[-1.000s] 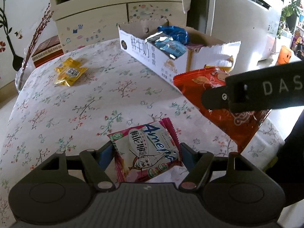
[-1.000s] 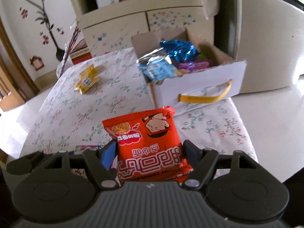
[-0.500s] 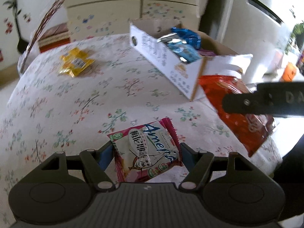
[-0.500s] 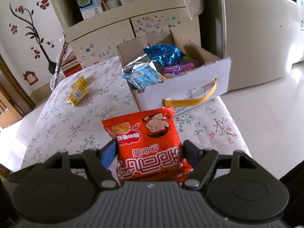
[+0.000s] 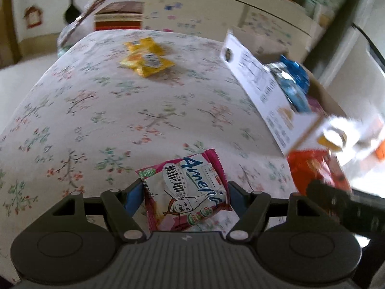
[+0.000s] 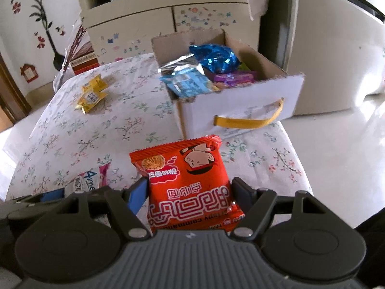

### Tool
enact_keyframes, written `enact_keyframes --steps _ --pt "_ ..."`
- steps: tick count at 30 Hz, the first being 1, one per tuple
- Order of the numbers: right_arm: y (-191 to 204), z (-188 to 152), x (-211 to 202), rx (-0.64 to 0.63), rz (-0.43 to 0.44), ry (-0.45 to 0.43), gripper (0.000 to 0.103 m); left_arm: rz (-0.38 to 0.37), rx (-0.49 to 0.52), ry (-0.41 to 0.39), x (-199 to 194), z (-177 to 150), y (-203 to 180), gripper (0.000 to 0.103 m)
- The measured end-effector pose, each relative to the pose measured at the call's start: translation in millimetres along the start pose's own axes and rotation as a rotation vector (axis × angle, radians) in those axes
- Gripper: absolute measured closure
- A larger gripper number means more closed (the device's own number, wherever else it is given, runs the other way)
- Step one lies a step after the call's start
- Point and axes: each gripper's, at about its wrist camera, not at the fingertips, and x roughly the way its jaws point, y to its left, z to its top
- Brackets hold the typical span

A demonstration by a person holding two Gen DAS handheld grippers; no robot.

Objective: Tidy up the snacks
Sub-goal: 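Lower the pink Amerio and red-orange packets into the box and open both tools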

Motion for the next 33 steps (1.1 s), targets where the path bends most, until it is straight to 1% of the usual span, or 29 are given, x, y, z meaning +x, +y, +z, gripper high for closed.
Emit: enact_keyframes --steps 2,6,10,15,18,23,28,33 --pt "8.6 3.1 -0.7 -0.020 0.011 -0.001 0.028 0.015 -0.024 -0.020 -2.4 4.9 6.1 0.026" --pt "24.8 10.2 -4.3 -0.062 0.038 -0.021 0.028 0.041 -0.043 -0.079 -11.2 15.3 13.3 0.026" --pt "30.1 19.8 -7.0 -0.077 0.060 -0.035 0.028 0.060 -0.074 -0.124 -17.4 26.4 19.8 0.026" --pt "31.2 37.6 -11.7 -0.115 0.092 -0.069 0.028 0.073 -0.099 -0.149 -20.1 34.3 25.8 0.026" --pt "27.5 50.9 -15.7 -0.128 0.108 -0.108 0.028 0.077 -0.108 -0.155 -21.4 38.5 27.5 0.026" --pt "10.3 77.2 -17.4 -0.102 0.125 -0.170 0.028 0.064 -0.085 -0.172 -22.3 48.8 20.4 0.026" --pt "-14.2 109.1 -15.2 -0.035 0.143 -0.215 0.028 0.016 -0.085 -0.176 -17.7 71.5 10.5 0.026" --pt "-36.1 137.2 -12.8 0.026 0.107 -0.302 0.028 -0.037 -0.022 -0.200 -11.3 102.2 -15.3 0.026"
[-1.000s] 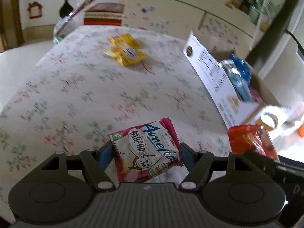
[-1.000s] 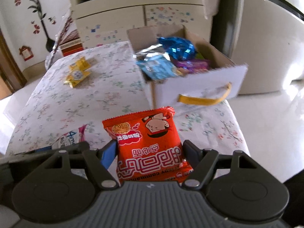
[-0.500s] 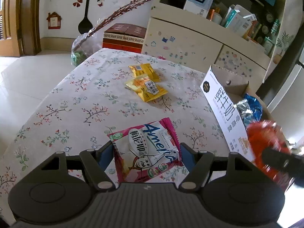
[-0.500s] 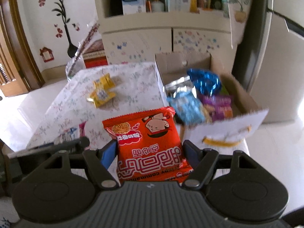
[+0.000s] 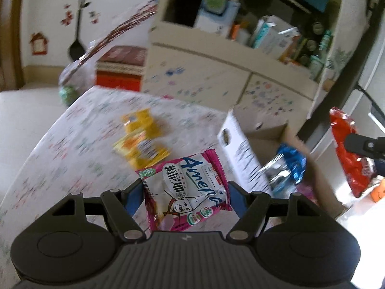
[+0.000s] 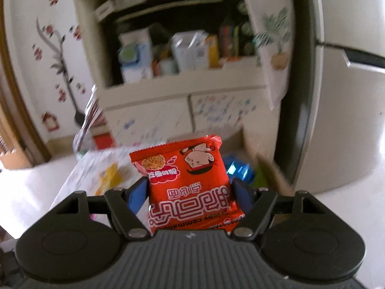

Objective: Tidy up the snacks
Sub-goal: 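Lower the pink Amerio and red-orange packets into the box and open both tools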

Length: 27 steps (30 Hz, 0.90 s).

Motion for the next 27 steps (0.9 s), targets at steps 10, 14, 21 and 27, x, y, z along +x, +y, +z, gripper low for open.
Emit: enact_keyframes --steps 10,14,21,27 --pt "-39.1 13.4 26.0 0.245 -0.050 0.014 0.028 -0.142 0.120 -0.009 48.4 47.5 -67.3 0.026" --pt "-49.2 14.2 34.5 0.297 -0.077 0.028 0.028 -0.172 0.173 -0.003 68.5 59.6 -85.4 0.026" --pt "-61.5 12.6 48.0 0.380 -0.107 0.060 0.027 -0.188 0.225 0.008 96.9 67.7 -101.1 0.023" --pt "-63.3 12.6 54.1 0.399 -0.138 0.067 0.020 -0.177 0.192 0.000 105.4 69.4 -100.9 0.004"
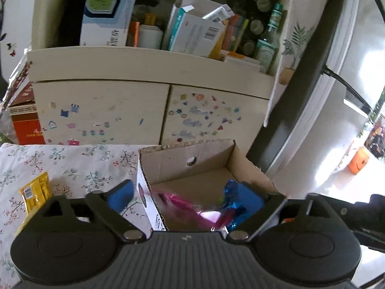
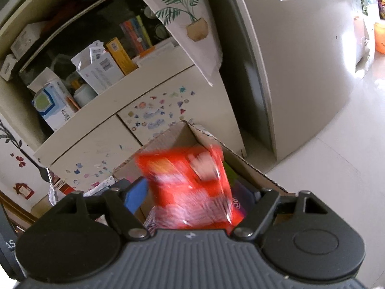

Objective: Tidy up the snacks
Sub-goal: 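Lower the pink Amerio and red-orange packets into the box and open both tools, then move the left tool to the yellow barcode packet while the right tool approaches the yellow waffle packet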

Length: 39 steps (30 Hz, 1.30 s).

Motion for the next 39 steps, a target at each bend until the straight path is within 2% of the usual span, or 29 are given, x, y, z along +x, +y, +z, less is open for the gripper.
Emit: enact_keyframes --steps 4,8,13,15,24,31,34,39 --pt "5.4 -0.6 -2.3 -0.045 0.000 -0.022 0.020 0.011 -0.009 -0.009 -4.7 4.8 -2.2 0.004" --pt "10.7 -2.2 -3.2 -0.085 -0.008 -0.034 0.020 0.041 0.029 0.002 -9.9 6.7 -6.0 0.003" --pt "16.2 -5.5 0.5 -0.105 0.018 -0.008 0.020 0.076 0.058 0.011 -16.9 8.8 0.4 0.003" --pt "20.4 -7.8 1.5 -0.125 0.029 0.000 0.020 0.097 0.047 0.018 -17.6 10.2 9.1 0.003" --pt "38.3 -15.7 3.8 -0.185 0.087 0.014 0.020 0.285 -0.051 0.061 -11.0 15.2 55.3 0.003" --pt "42.7 -18.9 4.0 -0.203 0.104 0.016 0.020 0.339 -0.072 0.074 -10.0 20.0 84.2 0.003" --pt "51.7 -23.5 4.2 -0.242 0.138 0.017 0.020 0.340 -0.110 0.087 -8.5 20.8 103.6 0.003" --pt "72.2 -35.9 5.9 -0.328 0.211 0.035 0.020 0.394 -0.133 0.122 2.4 12.7 129.2 0.003"
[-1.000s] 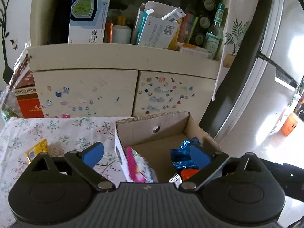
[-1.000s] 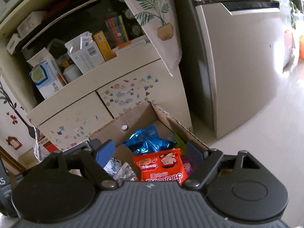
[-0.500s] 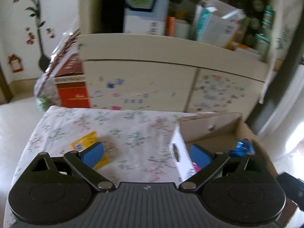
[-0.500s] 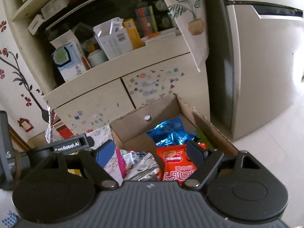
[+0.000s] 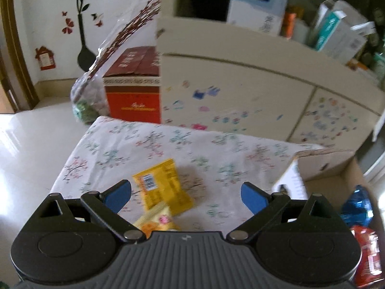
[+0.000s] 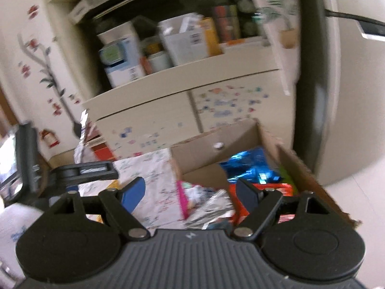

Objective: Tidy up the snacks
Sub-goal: 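Move the left tool to the yellow barcode packet while the right tool approaches the yellow waffle packet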

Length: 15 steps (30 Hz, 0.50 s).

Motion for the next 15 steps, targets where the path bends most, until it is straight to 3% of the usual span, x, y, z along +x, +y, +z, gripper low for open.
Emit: enact_keyframes --steps 4,15 --pt "14.6 -6.8 9.2 -0.046 0.047 0.041 0.020 0.031 -0.026 0.011 13.3 -3.6 17.8 0.003" --pt "54.1 -30.8 35.5 -0.205 0.176 0.166 0.020 -0.017 -0.155 0.096 55.5 -6.1 52.2 0.003"
